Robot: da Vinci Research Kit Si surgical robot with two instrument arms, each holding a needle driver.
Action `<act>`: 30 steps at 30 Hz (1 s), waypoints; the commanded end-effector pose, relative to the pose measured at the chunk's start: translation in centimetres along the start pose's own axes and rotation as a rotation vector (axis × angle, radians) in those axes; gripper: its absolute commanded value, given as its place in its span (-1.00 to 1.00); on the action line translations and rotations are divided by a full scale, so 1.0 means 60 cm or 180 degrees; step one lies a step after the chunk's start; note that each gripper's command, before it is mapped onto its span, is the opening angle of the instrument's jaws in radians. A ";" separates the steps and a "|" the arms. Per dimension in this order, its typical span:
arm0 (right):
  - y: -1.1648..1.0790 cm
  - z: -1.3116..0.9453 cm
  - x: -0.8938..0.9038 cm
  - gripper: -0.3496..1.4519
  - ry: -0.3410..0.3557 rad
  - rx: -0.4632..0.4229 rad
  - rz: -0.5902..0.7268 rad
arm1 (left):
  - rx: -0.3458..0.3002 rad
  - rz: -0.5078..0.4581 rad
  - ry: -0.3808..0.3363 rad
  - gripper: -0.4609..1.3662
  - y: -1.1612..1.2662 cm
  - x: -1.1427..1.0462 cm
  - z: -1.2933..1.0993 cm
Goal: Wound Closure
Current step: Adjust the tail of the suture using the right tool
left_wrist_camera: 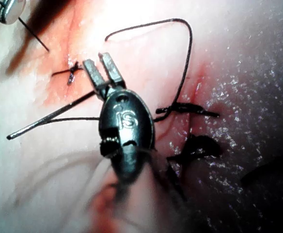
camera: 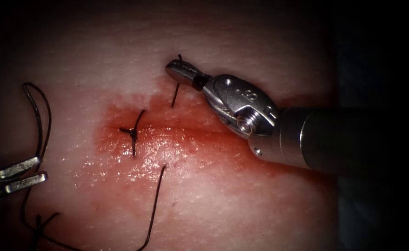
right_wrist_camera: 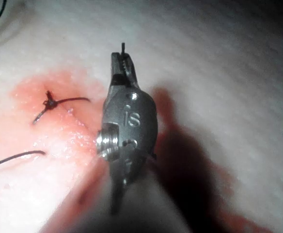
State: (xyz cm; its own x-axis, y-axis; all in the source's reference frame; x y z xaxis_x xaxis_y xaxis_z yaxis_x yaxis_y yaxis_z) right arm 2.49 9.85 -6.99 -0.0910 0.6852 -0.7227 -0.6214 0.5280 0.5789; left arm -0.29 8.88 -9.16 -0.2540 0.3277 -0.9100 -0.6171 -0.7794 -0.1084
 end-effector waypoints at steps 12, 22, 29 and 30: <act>-0.0008 -0.0002 -0.0009 -1.00 -0.0007 0.0008 -0.0012 | -0.0028 0.0019 0.0015 -0.88 0.0000 0.0000 0.0001; -0.0004 -0.0001 -0.0007 0.59 -0.0042 0.0119 -0.0042 | -0.0042 0.0019 0.0020 -0.88 -0.0002 0.0000 0.0004; 0.0000 -0.0018 -0.0006 0.89 -0.0240 0.0122 -0.0103 | -0.0062 0.0057 -0.0003 -0.88 -0.0008 0.0000 0.0011; -0.0001 -0.0020 -0.0005 0.90 -0.0278 0.0113 -0.0108 | -0.0066 0.0056 -0.0002 -0.88 -0.0010 0.0000 0.0012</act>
State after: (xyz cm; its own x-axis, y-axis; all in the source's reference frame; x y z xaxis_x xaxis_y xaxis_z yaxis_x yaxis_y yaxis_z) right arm 2.40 9.76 -7.01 -0.0019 0.7073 -0.7069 -0.5996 0.5649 0.5669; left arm -0.31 8.98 -9.12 -0.2645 0.3137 -0.9119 -0.6036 -0.7914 -0.0971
